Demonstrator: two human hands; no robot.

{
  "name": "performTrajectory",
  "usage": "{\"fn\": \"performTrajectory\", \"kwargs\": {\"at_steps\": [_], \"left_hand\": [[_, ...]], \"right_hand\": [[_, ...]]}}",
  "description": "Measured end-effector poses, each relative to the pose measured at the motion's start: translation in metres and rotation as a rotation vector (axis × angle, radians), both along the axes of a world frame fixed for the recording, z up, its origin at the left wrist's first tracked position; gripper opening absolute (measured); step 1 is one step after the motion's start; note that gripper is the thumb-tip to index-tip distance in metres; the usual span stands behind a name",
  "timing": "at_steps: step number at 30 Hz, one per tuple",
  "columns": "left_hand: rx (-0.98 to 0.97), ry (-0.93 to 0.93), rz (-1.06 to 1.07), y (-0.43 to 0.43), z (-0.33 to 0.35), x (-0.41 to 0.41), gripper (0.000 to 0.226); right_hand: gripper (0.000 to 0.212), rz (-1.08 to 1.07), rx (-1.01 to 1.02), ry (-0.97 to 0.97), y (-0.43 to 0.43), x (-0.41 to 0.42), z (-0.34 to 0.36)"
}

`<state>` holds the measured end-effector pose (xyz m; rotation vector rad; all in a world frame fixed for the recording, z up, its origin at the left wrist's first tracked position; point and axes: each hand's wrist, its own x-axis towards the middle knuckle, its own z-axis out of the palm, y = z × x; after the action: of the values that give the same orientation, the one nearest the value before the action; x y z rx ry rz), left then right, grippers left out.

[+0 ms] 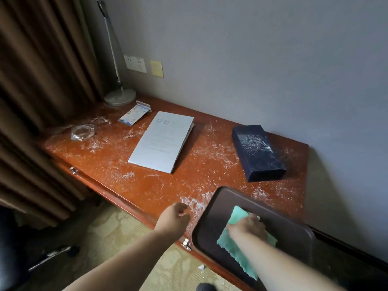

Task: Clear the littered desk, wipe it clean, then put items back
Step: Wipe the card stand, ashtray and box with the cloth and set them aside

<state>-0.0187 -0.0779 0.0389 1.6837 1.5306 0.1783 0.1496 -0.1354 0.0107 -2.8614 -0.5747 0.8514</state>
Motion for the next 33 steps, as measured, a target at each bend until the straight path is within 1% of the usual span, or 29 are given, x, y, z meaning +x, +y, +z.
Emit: {"fn": "performTrajectory", "kwargs": {"at_steps": [3,6,8,11,13,15,17,19,22,26,29,30,33], "left_hand": [[-0.038,-0.02,-0.022,0.022,-0.008,0.024,0.038],[-0.068,-0.038,-0.048,0.039,-0.011,0.037,0.036],[-0.086,-0.073,0.008,0.055,-0.013,0.036,0.033],[-0.121,-0.161,0.152,0.082,-0.013,0.031,0.027],[-0.145,-0.217,0.217,0.098,-0.013,0.028,0.025],[-0.15,-0.251,0.237,0.115,-0.011,0.022,0.024],[-0.121,-0.242,0.242,0.138,-0.011,0.01,0.024],[-0.078,-0.22,0.274,0.169,-0.01,-0.01,0.028],[-0.065,-0.205,0.309,0.223,-0.013,-0.052,0.038],[-0.051,-0.143,0.275,0.292,-0.02,-0.101,0.044],[-0.114,-0.177,0.215,0.329,-0.028,-0.113,0.042],[-0.142,-0.181,0.171,0.339,-0.031,-0.114,0.039],[-0.207,-0.193,0.074,0.353,-0.042,-0.112,0.03]], "right_hand": [[0.06,0.041,0.022,-0.032,0.025,-0.005,-0.008],[0.058,-0.025,0.07,0.051,0.045,-0.005,-0.007],[0.06,-0.057,0.123,0.076,0.061,-0.002,0.002],[0.057,-0.043,0.304,0.126,0.088,-0.003,0.02],[0.045,-0.016,0.412,0.16,0.105,-0.007,0.033],[0.03,-0.018,0.49,0.23,0.12,-0.015,0.037],[0.021,-0.114,0.548,0.355,0.135,-0.025,0.037],[0.017,-0.238,0.573,0.466,0.151,-0.036,0.034],[0.006,-0.372,0.633,0.537,0.184,-0.056,0.029],[0.008,-0.507,0.735,0.52,0.239,-0.095,0.024],[0.008,-0.556,0.714,0.501,0.274,-0.121,0.014],[0.008,-0.582,0.701,0.499,0.283,-0.127,0.01],[0.017,-0.667,0.652,0.477,0.295,-0.133,0.001]]}}
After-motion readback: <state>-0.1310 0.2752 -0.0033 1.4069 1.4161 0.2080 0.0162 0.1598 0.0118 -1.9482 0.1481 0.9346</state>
